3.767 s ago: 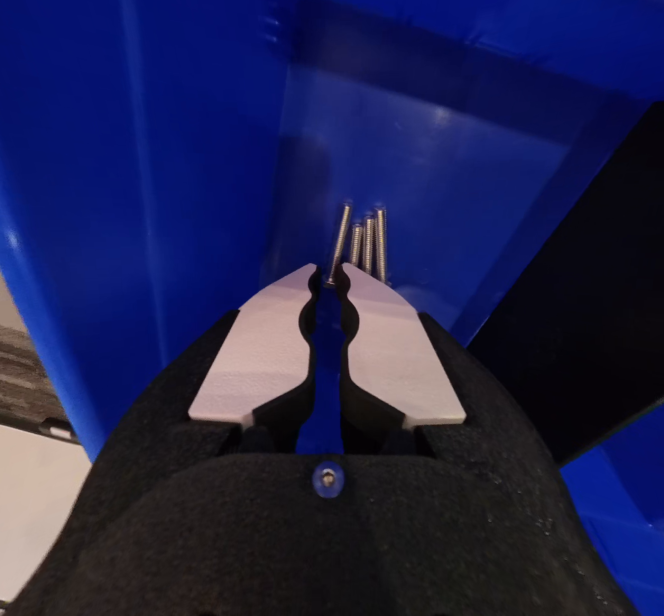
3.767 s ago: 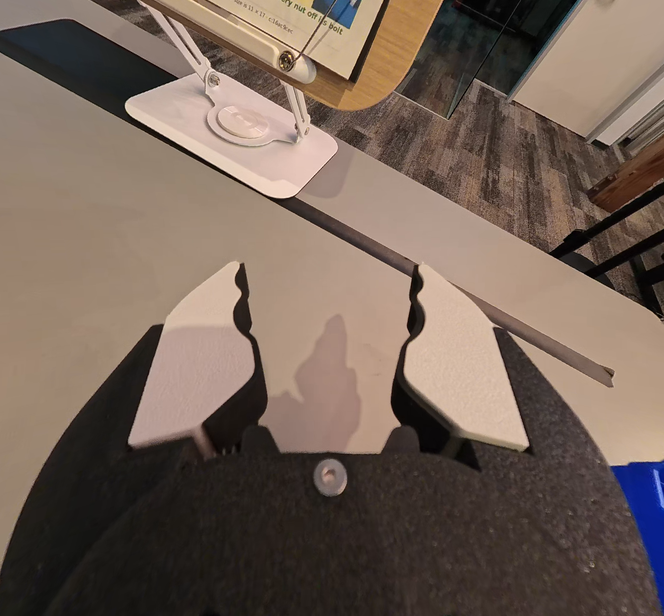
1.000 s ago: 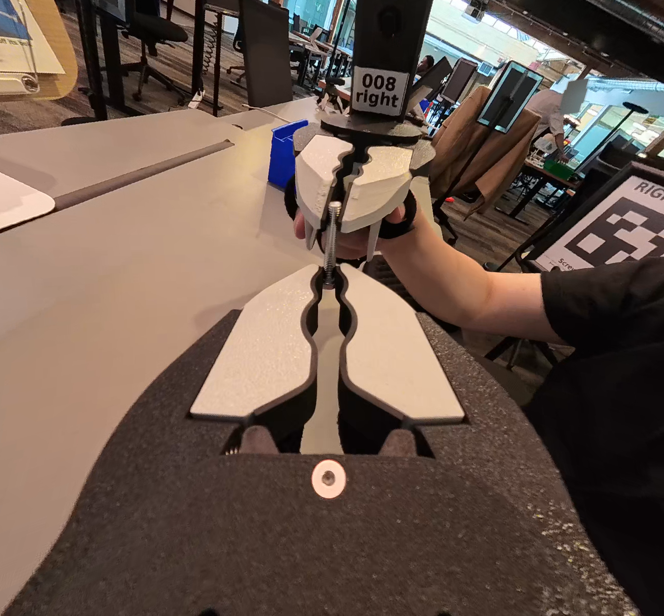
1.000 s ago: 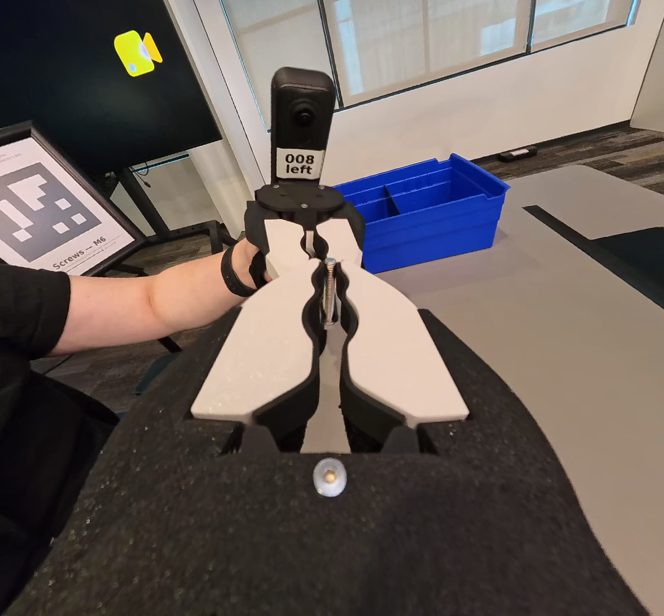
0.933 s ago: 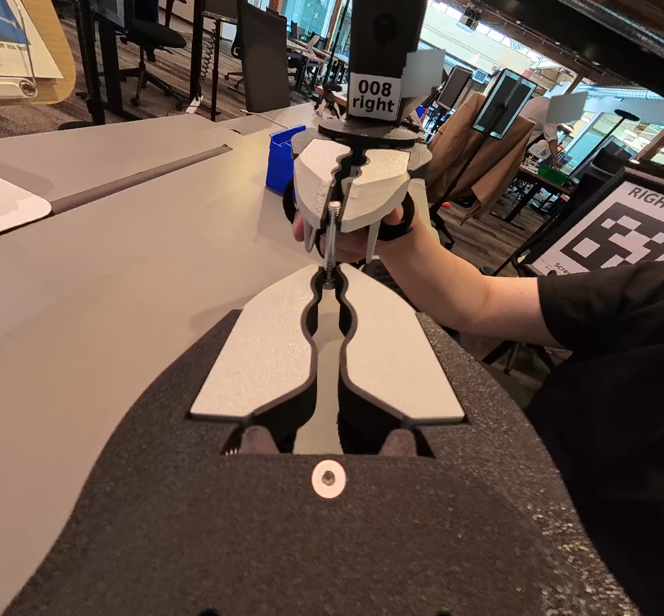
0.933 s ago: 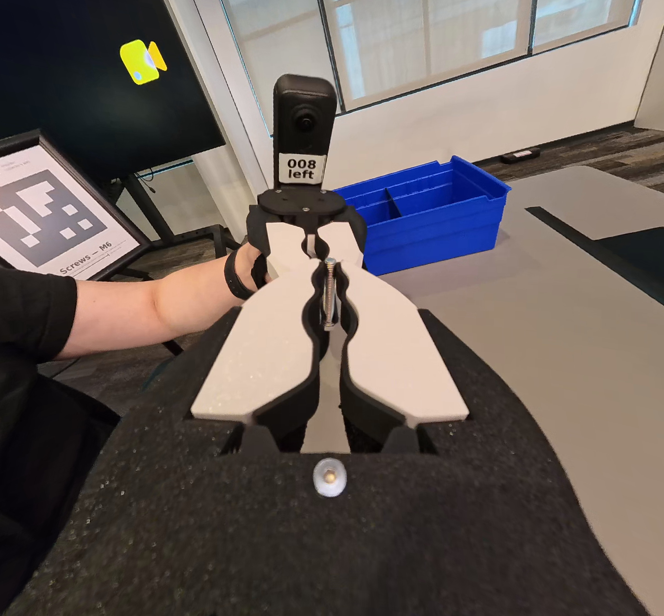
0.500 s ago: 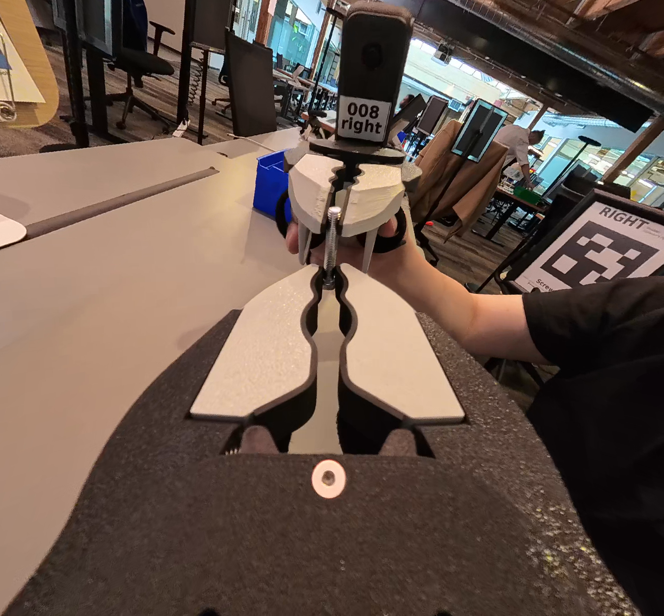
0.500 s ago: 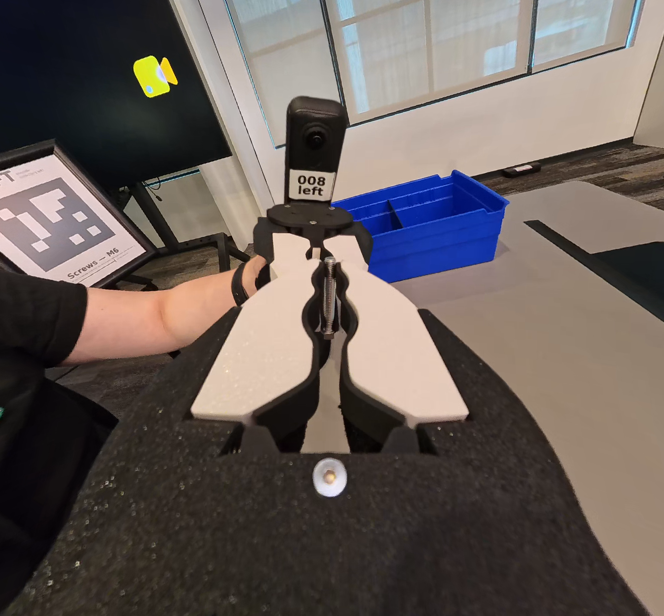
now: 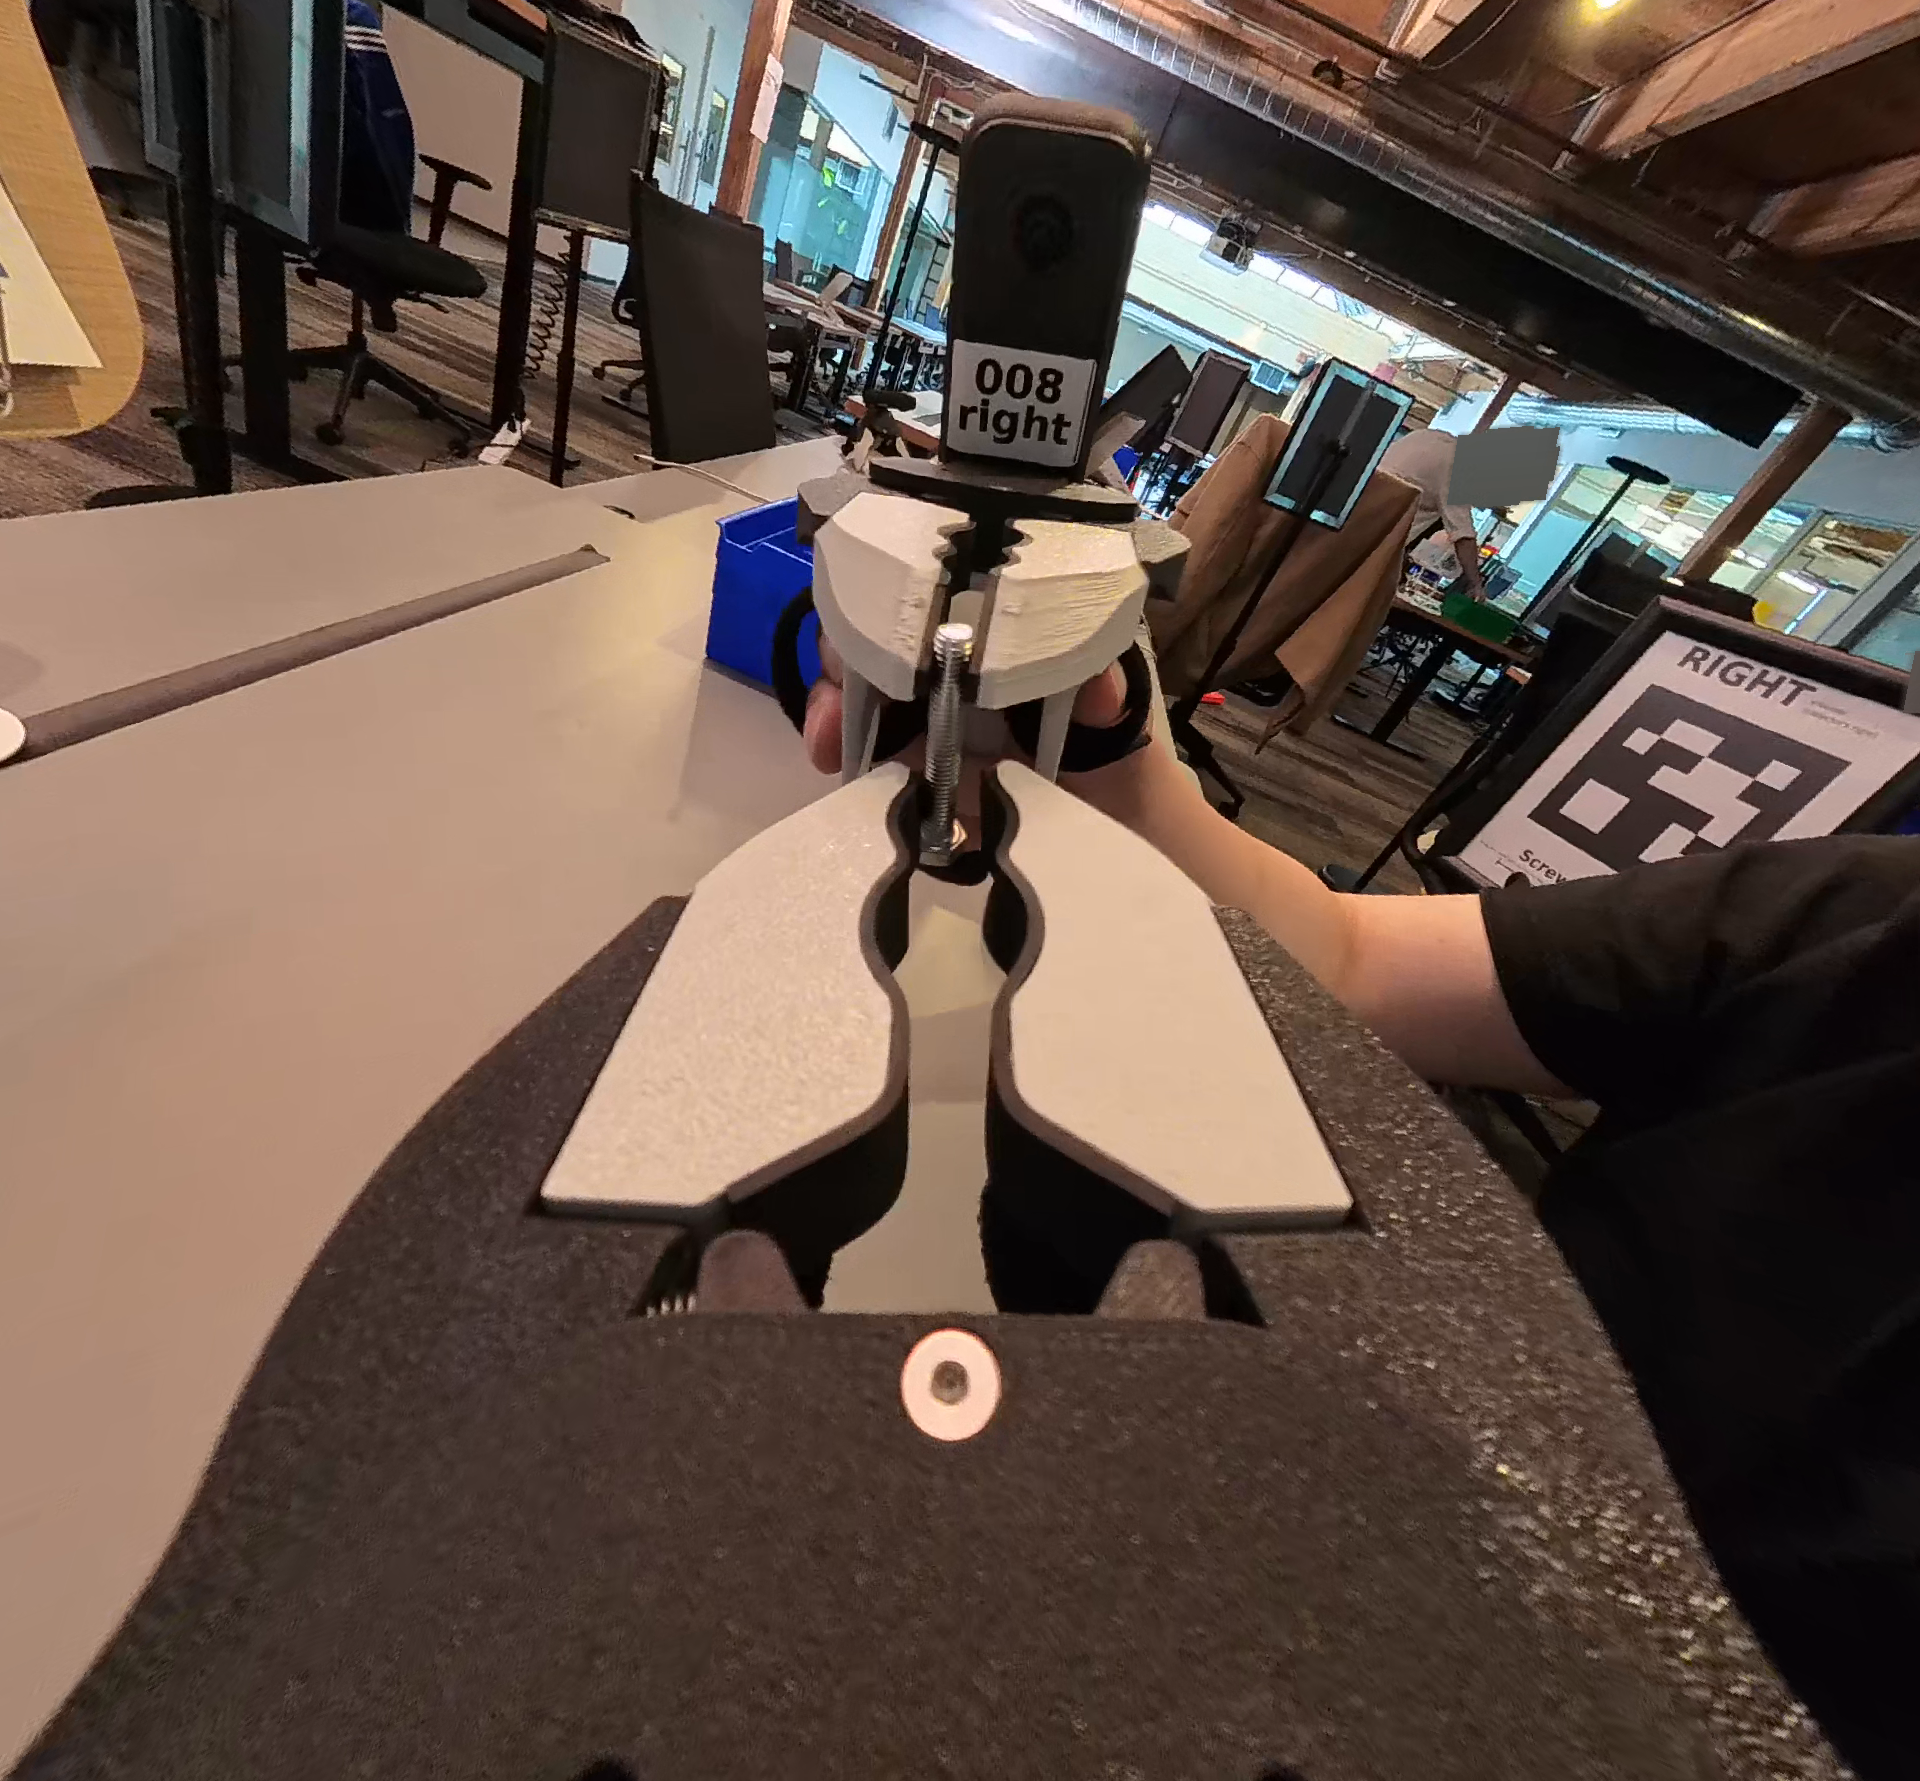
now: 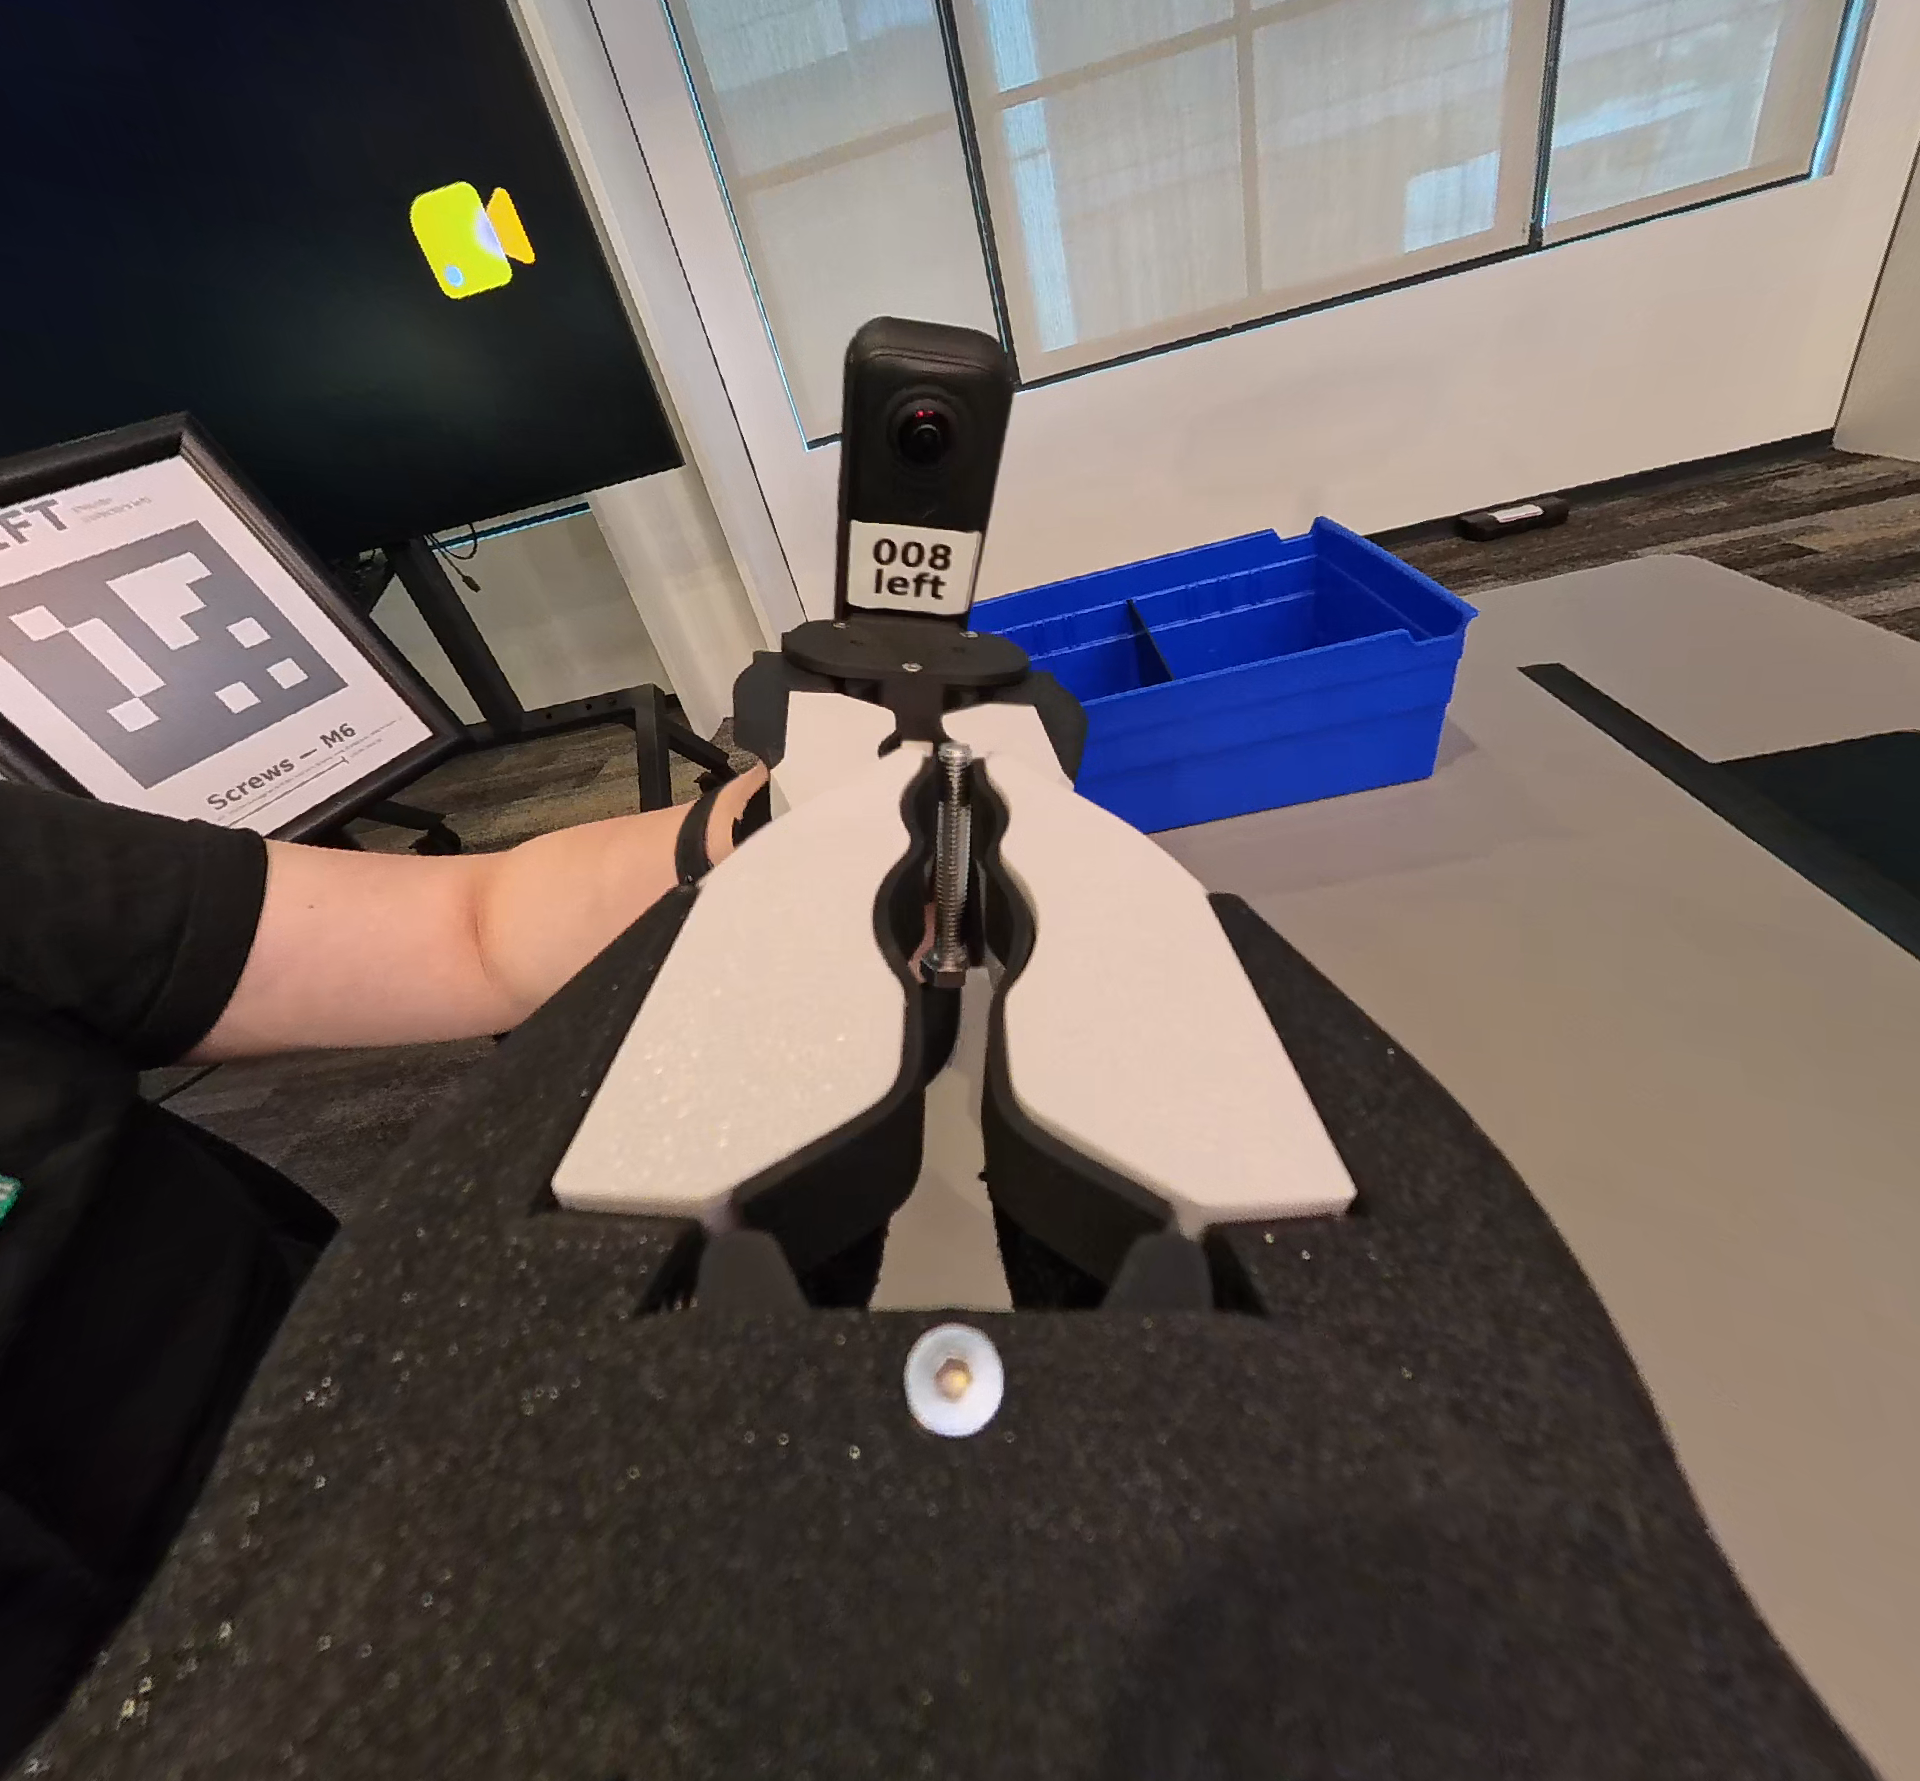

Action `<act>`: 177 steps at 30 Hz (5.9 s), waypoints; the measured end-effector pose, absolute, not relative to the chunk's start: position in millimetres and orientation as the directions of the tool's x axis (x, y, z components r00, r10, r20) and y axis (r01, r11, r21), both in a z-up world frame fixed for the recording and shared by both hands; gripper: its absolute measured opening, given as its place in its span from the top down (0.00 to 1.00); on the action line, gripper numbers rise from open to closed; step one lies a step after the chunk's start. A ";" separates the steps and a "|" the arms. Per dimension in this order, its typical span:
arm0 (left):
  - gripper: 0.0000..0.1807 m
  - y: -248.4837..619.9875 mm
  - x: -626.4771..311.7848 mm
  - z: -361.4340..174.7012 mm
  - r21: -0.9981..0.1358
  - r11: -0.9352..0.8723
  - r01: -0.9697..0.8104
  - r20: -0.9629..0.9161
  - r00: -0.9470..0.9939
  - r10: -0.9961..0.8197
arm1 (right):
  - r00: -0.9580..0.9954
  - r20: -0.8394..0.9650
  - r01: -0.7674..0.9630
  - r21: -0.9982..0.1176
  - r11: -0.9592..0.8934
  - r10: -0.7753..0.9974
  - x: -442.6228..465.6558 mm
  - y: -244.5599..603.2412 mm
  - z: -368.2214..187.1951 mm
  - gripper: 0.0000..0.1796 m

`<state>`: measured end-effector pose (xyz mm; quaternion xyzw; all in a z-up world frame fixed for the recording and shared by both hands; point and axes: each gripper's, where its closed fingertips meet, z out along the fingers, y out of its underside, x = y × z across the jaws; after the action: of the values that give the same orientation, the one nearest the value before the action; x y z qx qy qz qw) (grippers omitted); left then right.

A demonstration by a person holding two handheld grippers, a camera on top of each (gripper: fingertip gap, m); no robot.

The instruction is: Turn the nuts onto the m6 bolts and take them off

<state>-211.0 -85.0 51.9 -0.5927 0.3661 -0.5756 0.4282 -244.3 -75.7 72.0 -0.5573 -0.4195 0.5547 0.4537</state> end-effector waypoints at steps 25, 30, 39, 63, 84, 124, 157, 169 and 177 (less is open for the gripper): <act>0.97 -79.3 -206.0 44.9 -0.930 -0.367 0.033 0.368 0.083 -0.926 | 0.054 -0.225 -0.022 -0.974 -0.224 0.973 -240.8 -72.0 69.4 0.97; 0.97 -72.4 -213.5 44.3 -0.921 -0.387 0.045 0.389 0.115 -0.914 | 0.105 -0.196 -0.058 -0.980 -0.190 0.975 -235.6 -65.0 75.5 0.84; 0.97 -47.1 -295.4 33.5 -0.949 -0.316 0.017 0.298 0.388 -0.872 | 0.173 0.066 0.405 -0.914 -0.009 0.983 -222.1 -38.2 -25.3 0.86; 0.97 -75.6 -352.1 21.7 -0.937 -0.328 -0.118 0.240 0.463 -0.853 | -0.361 0.115 0.773 -0.518 0.366 0.926 -274.4 -45.6 -145.0 0.87; 0.97 -81.8 -332.8 10.1 -0.922 -0.352 -0.165 0.267 0.390 -0.881 | -0.367 0.042 0.797 -0.501 0.337 0.929 -273.3 -42.0 -151.8 0.91; 0.97 -39.0 -227.1 80.5 -0.928 -0.001 -0.373 -0.098 0.245 -0.965 | 0.152 0.354 0.443 -0.859 0.256 0.923 -153.4 -51.4 66.4 0.95; 0.97 -39.0 -184.8 15.7 -0.858 0.133 -0.495 -0.235 0.149 -0.961 | 0.197 0.451 0.498 -0.811 0.307 0.871 -166.6 -60.8 70.5 0.95; 0.97 -37.5 -182.3 9.3 -0.841 0.165 -0.516 -0.271 0.138 -0.953 | 0.151 0.456 0.467 -0.815 0.343 0.877 -173.1 -66.7 68.6 0.95; 0.97 -40.3 -183.1 9.8 -0.832 0.183 -0.524 -0.287 0.124 -0.950 | 0.109 0.461 0.443 -0.815 0.373 0.880 -171.8 -69.4 64.5 0.95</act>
<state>-183.1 -40.3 9.8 -0.5951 0.6192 -0.2333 0.4562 -171.8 -69.4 64.5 -0.5210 -0.6352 0.2056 0.5319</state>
